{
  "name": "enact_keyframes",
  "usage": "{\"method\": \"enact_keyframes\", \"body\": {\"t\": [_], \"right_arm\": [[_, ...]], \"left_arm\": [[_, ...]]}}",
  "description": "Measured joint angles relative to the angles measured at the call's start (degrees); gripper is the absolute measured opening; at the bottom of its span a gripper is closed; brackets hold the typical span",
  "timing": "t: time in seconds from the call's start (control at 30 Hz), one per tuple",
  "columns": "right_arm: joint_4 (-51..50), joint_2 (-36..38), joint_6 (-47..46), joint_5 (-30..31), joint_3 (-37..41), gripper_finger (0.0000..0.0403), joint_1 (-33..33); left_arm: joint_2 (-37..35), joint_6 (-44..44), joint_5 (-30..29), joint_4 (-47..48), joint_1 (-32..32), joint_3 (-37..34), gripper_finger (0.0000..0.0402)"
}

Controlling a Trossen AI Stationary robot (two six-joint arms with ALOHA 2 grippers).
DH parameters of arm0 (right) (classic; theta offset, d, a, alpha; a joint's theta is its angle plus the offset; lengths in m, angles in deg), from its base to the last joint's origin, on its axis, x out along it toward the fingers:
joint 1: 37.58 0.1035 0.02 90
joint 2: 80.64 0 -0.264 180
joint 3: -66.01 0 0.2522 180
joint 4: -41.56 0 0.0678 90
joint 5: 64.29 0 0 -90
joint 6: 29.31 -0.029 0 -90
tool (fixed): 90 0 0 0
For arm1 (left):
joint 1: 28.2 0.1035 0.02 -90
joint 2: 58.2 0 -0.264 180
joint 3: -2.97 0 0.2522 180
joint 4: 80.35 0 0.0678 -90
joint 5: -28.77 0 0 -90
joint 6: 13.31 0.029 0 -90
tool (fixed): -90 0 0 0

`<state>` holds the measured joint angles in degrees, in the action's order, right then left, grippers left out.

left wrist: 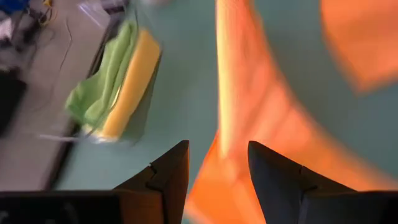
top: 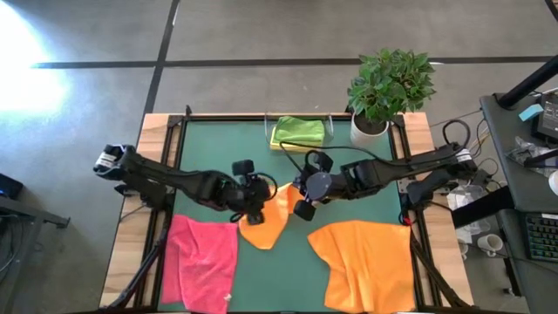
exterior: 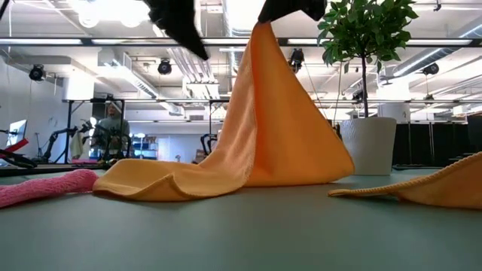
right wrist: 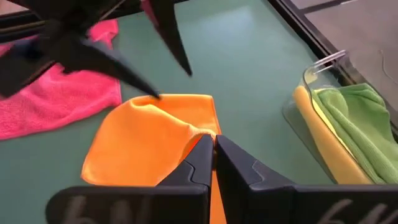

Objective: Fold microfiber towels
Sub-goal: Fold the orange towel

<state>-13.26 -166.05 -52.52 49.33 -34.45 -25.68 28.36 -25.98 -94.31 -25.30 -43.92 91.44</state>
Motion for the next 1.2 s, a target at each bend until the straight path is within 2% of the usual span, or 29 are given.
{"method": "enact_keyframes", "body": {"t": [0.13, 0.37, 0.7, 0.9, 1.07, 1.13, 1.2], "right_arm": [[-0.22, 0.57, 0.50, 0.18, 0.00, 0.0008, -0.28], [-2.70, 2.58, 1.32, 0.33, -3.58, 0.0008, -2.22], [-9.49, -0.58, 3.32, -0.03, -9.24, 0.0008, -2.46], [-12.59, -1.73, 5.68, 0.02, -12.99, 0.0008, -2.58], [-16.01, -1.73, 8.67, 0.32, -16.20, 0.0008, -2.58], [-18.68, -1.73, 9.57, 0.48, -17.11, 0.0008, -2.61], [-20.42, -1.70, 10.04, 0.52, -17.20, 0.0008, -2.71]], "left_arm": [[0.51, -6.15, 0.20, -12.49, -0.25, 0.03, 0.0148], [4.41, -6.49, -2.44, -27.34, 0.03, 0.11, 0.0148], [9.88, -6.46, -13.95, -26.88, -0.09, 1.84, 0.0148], [10.10, -6.52, -14.00, -26.40, -0.14, 1.89, 0.0148], [10.39, -8.92, -13.85, -21.94, -0.14, 1.84, 0.0148], [10.39, -11.15, -11.56, -20.21, -0.55, 1.80, 0.0148], [10.36, -12.11, -6.09, -18.92, -1.28, 1.81, 0.0148]]}}
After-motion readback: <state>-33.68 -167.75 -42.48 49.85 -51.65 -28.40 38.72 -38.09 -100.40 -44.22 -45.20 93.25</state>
